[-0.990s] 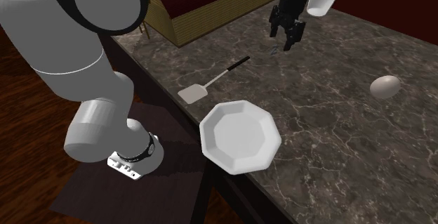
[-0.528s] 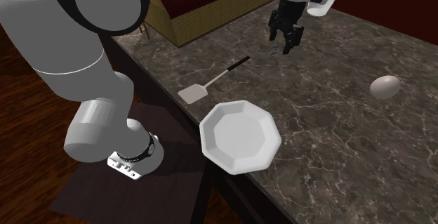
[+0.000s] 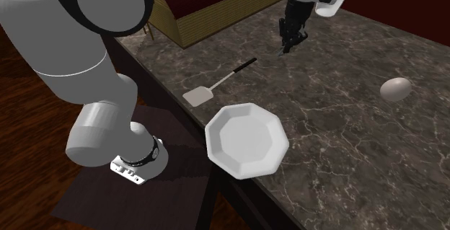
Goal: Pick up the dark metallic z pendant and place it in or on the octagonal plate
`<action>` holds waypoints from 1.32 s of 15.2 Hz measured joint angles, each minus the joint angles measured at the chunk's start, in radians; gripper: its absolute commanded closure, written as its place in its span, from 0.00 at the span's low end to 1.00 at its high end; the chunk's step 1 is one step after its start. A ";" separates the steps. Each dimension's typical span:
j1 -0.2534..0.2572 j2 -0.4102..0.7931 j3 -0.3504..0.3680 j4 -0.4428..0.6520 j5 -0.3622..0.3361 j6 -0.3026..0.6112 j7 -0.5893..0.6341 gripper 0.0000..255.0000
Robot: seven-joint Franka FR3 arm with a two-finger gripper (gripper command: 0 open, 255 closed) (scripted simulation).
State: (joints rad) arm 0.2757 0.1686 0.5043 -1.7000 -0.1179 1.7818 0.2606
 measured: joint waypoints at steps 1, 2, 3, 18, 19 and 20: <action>0.000 0.000 0.000 0.000 0.000 0.000 0.000 1.00; 0.000 0.000 0.000 0.000 0.000 0.000 0.000 1.00; 0.000 0.000 0.000 0.000 0.000 0.000 0.000 1.00; 0.010 0.006 0.006 0.181 0.000 -0.176 -0.005 1.00; 0.013 0.009 0.006 0.199 -0.001 -0.192 -0.004 1.00; 0.014 0.011 0.007 0.214 -0.003 -0.204 -0.005 1.00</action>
State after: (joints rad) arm 0.2894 0.1801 0.5110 -1.4858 -0.1204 1.5779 0.2561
